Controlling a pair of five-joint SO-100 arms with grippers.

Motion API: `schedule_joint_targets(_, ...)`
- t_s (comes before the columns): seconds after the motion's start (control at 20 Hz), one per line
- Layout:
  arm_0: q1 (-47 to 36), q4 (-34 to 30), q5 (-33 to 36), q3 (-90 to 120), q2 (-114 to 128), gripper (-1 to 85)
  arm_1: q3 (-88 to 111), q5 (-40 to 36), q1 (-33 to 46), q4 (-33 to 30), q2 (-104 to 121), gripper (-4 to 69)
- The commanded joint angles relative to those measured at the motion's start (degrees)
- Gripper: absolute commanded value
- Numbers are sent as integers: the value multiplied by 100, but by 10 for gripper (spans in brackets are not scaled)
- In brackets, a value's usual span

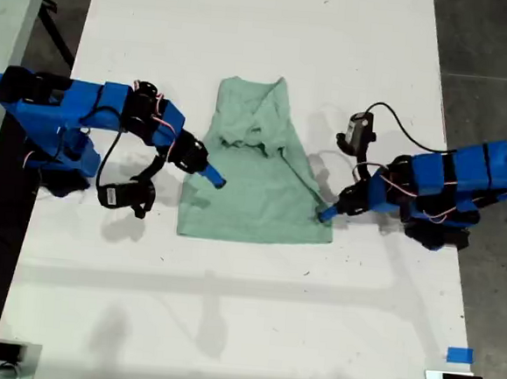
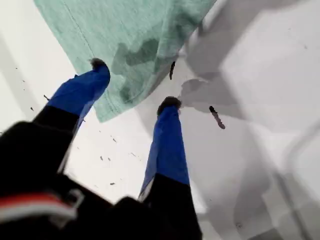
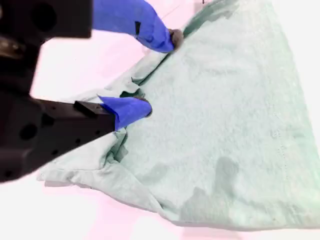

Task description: Fold t-shirt

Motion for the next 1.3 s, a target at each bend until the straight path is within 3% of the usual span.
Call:
schedule_joint_targets(0.0, 70, -105, -62, -44, 255, 206, -413, 53, -79, -334, -510, 248)
schedule_joint_targets(0.4, 70, -114, -62, 97, 316, 204, -1274, 62, -237, -694, -1934, 199)
schedule_joint_targets(0.45, 62, -114, -62, 132, 352, 204, -1327, 62, -255, -712, -2021, 167)
schedule_joint_targets(0.55, 44, -114, -62, 202, 404, 203, -1371, 114, -281, -729, -2083, -4)
schedule_joint_targets(0.6, 44, -114, -62, 211, 422, 203, -1380, 123, -308, -694, -2083, -8)
schedule_joint_targets(1.05, 62, -114, -44, 281, 457, 200, -3586, 237, -712, 1793, -1740, -10)
schedule_joint_targets(1.25, 62, -158, -62, 316, 457, 200, -4702, 483, -729, 1477, -2698, -10)
